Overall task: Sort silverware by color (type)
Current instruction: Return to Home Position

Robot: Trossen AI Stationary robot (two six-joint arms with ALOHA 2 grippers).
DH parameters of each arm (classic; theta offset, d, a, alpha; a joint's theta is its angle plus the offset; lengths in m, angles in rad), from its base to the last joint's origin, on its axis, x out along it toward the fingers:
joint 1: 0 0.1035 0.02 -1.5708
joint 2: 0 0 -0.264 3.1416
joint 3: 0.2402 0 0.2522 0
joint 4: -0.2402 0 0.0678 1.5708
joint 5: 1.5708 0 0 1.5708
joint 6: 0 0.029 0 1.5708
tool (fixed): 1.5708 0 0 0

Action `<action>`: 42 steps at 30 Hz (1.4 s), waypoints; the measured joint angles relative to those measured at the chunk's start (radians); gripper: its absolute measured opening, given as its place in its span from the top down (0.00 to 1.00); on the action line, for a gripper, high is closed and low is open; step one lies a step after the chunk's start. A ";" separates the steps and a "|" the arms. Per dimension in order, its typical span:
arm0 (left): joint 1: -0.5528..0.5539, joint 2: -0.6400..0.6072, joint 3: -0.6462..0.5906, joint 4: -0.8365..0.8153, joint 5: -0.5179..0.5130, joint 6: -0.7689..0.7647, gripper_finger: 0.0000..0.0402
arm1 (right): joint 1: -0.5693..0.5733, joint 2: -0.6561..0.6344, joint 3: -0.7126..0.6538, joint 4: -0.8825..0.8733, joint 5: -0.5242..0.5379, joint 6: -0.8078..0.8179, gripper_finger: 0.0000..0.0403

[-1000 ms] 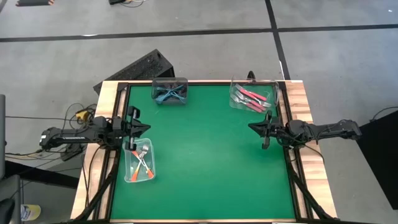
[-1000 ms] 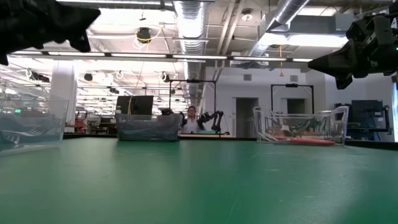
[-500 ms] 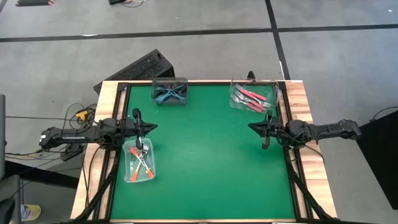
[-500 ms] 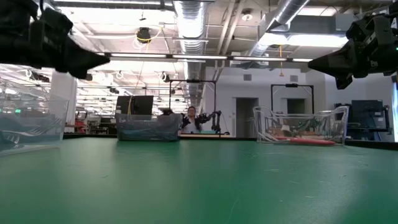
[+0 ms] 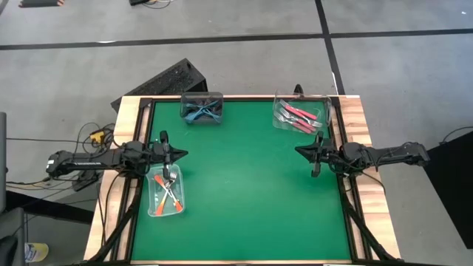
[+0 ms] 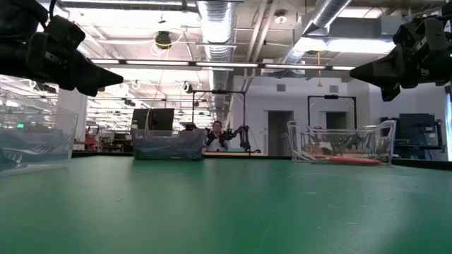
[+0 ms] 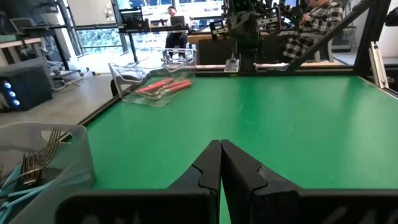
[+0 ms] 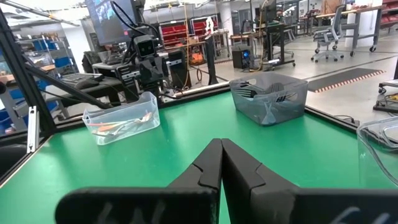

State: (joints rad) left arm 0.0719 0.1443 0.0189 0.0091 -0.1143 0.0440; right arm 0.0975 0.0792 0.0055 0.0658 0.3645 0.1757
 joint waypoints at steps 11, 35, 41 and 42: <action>0.000 0.000 0.003 -0.004 -0.003 0.002 1.00 | 0.000 0.000 0.000 0.000 0.000 0.000 0.92; -0.023 0.034 0.005 -0.007 -0.003 -0.003 1.00 | 0.000 0.000 0.000 0.000 0.000 0.000 0.92; -0.023 0.034 0.005 -0.007 -0.003 -0.003 1.00 | 0.000 0.000 0.000 0.000 0.000 0.000 0.92; -0.023 0.034 0.005 -0.007 -0.003 -0.002 1.00 | 0.000 0.000 0.000 0.000 0.000 0.000 0.92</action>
State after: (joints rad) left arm 0.0494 0.1783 0.0235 0.0017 -0.1169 0.0419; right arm 0.0972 0.0791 0.0055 0.0658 0.3645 0.1757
